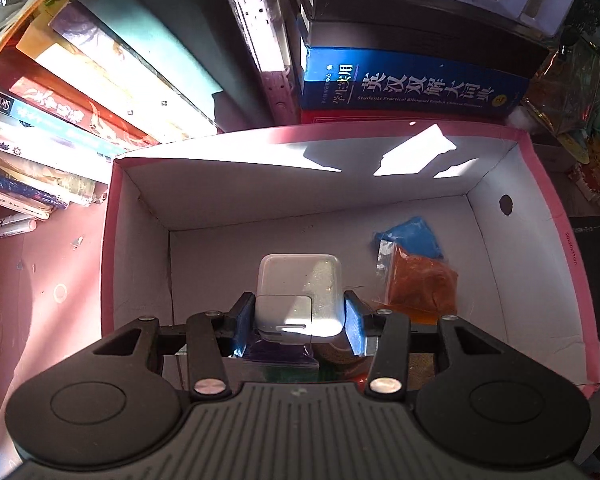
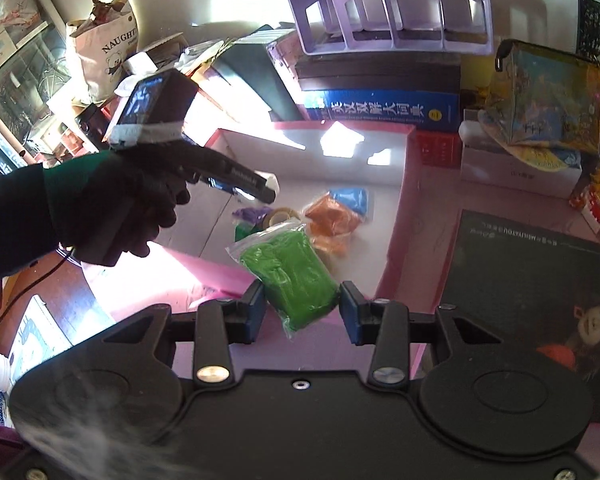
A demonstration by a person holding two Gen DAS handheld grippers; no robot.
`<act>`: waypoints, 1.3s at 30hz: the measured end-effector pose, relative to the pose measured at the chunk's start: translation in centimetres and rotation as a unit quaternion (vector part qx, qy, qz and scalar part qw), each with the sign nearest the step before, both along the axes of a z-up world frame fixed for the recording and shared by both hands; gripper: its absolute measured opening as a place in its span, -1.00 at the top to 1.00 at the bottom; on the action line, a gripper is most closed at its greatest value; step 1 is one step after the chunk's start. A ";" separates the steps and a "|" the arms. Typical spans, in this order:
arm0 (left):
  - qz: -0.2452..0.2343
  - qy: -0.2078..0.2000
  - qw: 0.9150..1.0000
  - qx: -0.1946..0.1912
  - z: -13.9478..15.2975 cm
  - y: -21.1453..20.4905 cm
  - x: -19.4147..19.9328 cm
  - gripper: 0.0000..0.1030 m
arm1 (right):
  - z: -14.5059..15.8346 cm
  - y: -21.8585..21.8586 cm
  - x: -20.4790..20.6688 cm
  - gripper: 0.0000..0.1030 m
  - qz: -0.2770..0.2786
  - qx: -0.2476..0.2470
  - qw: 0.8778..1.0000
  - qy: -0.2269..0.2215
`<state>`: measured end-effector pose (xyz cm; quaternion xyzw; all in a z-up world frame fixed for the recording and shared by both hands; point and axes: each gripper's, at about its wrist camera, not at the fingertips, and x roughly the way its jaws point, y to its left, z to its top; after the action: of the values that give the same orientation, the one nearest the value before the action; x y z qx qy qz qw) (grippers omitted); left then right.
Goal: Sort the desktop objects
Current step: 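Carry the white charger over the box and open the left gripper, then withdraw the left tool from the box back toward the desk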
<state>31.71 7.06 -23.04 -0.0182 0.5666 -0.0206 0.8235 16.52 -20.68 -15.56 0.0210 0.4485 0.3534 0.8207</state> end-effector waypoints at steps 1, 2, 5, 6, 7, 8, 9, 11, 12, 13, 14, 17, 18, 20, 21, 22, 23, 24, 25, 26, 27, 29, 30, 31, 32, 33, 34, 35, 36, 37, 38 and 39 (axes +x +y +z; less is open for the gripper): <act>-0.001 0.005 1.000 0.001 -0.2 0.1 0.1 0.13 | 0.0 0.2 0.4 0.24 0.000 0.001 1.000 0.000; -0.002 0.007 1.000 0.002 -0.4 0.1 0.3 0.13 | 0.1 0.5 0.8 0.24 0.000 0.000 1.000 -0.001; -0.001 0.015 1.000 0.000 -0.9 0.3 0.5 0.13 | 0.1 1.3 1.7 0.24 0.002 -0.002 1.000 -0.001; -0.002 0.016 1.000 0.003 -1.0 0.3 0.5 0.13 | 0.1 1.6 2.0 0.24 0.003 -0.003 1.000 -0.001; -0.003 0.017 1.000 0.003 -1.2 0.3 0.4 0.13 | 0.0 1.8 2.3 0.24 0.004 -0.005 1.000 -0.001; -0.003 0.019 1.000 0.002 -1.3 0.4 0.5 0.13 | -0.1 2.0 2.5 0.24 0.004 -0.007 1.000 0.001; -0.002 0.021 1.000 0.001 -1.5 0.5 0.5 0.13 | -0.2 2.2 2.7 0.24 0.005 -0.009 1.000 0.003; 0.001 0.020 1.000 -0.001 -1.5 0.7 0.5 0.13 | -0.3 2.7 3.0 0.24 0.007 -0.014 1.000 0.005; 0.003 0.022 1.000 -0.004 -1.6 0.9 0.5 0.12 | -0.4 2.9 3.1 0.24 0.009 -0.017 1.000 0.005; 0.004 0.024 1.000 -0.006 -1.6 1.0 0.5 0.12 | -0.6 3.0 3.3 0.24 0.010 -0.019 1.000 0.008; 0.006 0.023 1.000 -0.006 -1.6 1.1 0.4 0.12 | -0.7 3.2 3.4 0.24 0.011 -0.022 1.000 0.010; 0.013 0.022 1.000 0.002 -1.3 1.3 0.2 0.12 | -1.1 3.5 3.6 0.24 0.012 -0.030 0.999 0.016; 0.016 0.020 1.000 0.003 -1.2 1.4 0.1 0.09 | -1.3 3.6 3.7 0.24 0.012 -0.031 0.999 0.019; 0.024 0.011 1.000 -0.001 -0.5 1.6 -0.4 0.02 | -1.6 3.7 4.0 0.24 0.010 -0.034 0.999 0.023; 0.023 0.009 1.000 -0.006 -0.2 1.7 -0.6 0.02 | -1.7 3.8 4.2 0.24 0.010 -0.036 0.999 0.024; 0.020 0.005 1.000 -0.012 0.3 1.7 -0.8 0.02 | -1.8 3.8 4.4 0.24 0.009 -0.037 0.999 0.026; 0.019 0.002 1.000 -0.012 0.6 1.7 -1.1 0.02 | -1.9 3.9 4.5 0.24 0.009 -0.038 0.999 0.027; 0.018 -0.003 1.000 -0.015 1.1 1.7 -1.5 0.02 | -2.0 4.1 4.7 0.24 0.010 -0.040 0.999 0.028; 0.018 -0.007 1.000 -0.018 1.6 1.7 -1.8 0.02 | -2.1 4.2 4.8 0.24 0.011 -0.043 0.999 0.028; 0.018 -0.012 1.000 -0.022 2.1 1.7 -2.2 0.02 | -2.2 4.4 5.0 0.24 0.011 -0.045 0.999 0.028; 0.018 -0.017 0.999 -0.026 2.6 1.7 -2.6 0.02 | -2.3 4.5 5.2 0.24 0.012 -0.047 0.998 0.029; 0.017 -0.027 0.999 -0.034 3.6 1.7 -3.7 0.02 | -2.5 4.8 5.6 0.24 0.012 -0.051 0.998 0.032; 0.016 -0.032 0.999 -0.036 4.2 1.6 -4.3 0.02 | -2.7 5.1 5.8 0.24 0.013 -0.055 0.998 0.033; 0.019 -0.040 0.998 -0.040 4.7 1.4 -4.9 0.02 | -2.9 5.3 6.0 0.24 0.013 -0.058 0.998 0.034; 0.020 -0.046 0.998 -0.042 5.3 1.3 -5.6 0.02 | -3.0 5.5 6.2 0.24 0.014 -0.062 0.997 0.035; 0.021 -0.052 0.997 -0.045 5.8 1.2 -6.2 0.02 | -3.3 5.8 6.4 0.24 0.014 -0.067 0.997 0.037; 0.020 -0.059 0.997 -0.048 6.4 1.1 -6.8 0.02 | -3.6 6.0 6.6 0.24 0.014 -0.071 0.997 0.038; 0.020 -0.066 0.996 -0.051 7.0 1.0 -7.5 0.02 | -3.8 6.3 6.8 0.24 0.014 -0.076 0.996 0.040; 0.021 -0.074 0.996 -0.053 7.6 1.0 -8.1 0.02 | -4.1 6.6 7.0 0.24 0.014 -0.080 0.996 0.041; 0.021 -0.080 0.995 -0.056 8.1 0.9 -8.7 0.02 | -4.3 6.9 7.2 0.24 0.015 -0.087 0.995 0.042; 0.024 -0.085 0.994 -0.061 8.5 1.0 -9.3 0.02 | -4.6 7.1 7.4 0.24 0.014 -0.092 0.995 0.043; 0.027 -0.090 0.993 -0.065 8.9 1.1 -9.7 0.02 | -4.9 7.4 7.6 0.24 0.013 -0.096 0.994 0.044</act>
<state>21.97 8.15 -14.10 -0.0854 0.4872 -0.0369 0.8683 24.13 -13.31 -20.42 -0.0483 0.5166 0.3178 0.7936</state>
